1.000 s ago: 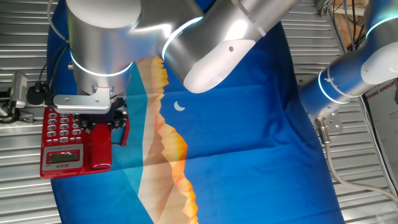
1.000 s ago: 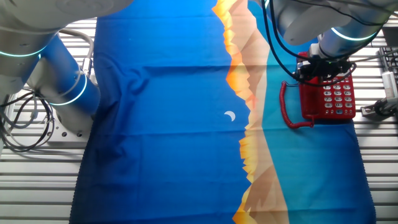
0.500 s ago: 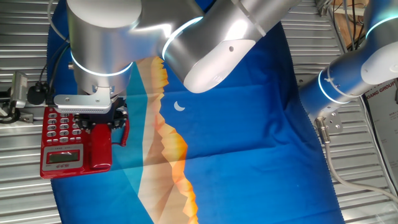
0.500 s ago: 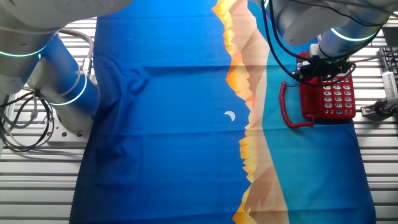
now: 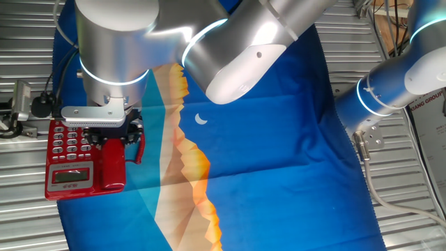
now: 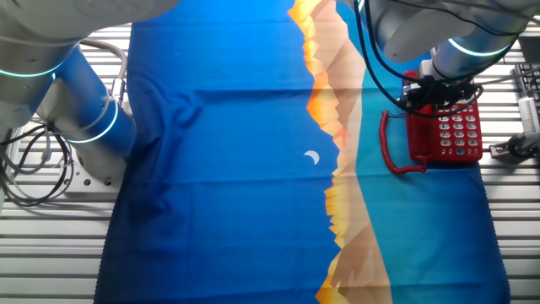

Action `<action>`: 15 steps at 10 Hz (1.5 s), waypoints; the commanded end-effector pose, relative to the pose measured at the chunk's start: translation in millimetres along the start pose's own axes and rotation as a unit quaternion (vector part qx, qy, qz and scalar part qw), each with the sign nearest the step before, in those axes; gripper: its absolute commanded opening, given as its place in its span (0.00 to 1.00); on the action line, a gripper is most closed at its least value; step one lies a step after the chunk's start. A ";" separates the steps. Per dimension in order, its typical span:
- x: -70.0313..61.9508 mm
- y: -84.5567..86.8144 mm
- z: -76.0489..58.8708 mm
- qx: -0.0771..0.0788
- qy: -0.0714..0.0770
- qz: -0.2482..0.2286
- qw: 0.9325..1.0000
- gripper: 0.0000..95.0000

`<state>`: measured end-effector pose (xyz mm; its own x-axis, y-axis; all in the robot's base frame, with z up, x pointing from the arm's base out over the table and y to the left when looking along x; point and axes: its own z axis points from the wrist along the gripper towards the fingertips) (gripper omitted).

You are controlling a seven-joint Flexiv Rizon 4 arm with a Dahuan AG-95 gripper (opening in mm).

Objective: Place the handset of the telephone on the corresponding phone cradle

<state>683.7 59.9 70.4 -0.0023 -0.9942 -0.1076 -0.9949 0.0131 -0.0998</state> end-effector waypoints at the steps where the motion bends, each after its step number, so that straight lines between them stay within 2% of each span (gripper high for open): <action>1: 0.0 -0.1 0.2 0.000 -0.002 -0.001 1.000 0.00; 15: 3.3 -2.0 0.7 0.001 -0.004 -0.010 1.000 0.00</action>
<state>685.9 57.2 69.8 0.0173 -0.9935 -0.1128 -0.9944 -0.0053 -0.1051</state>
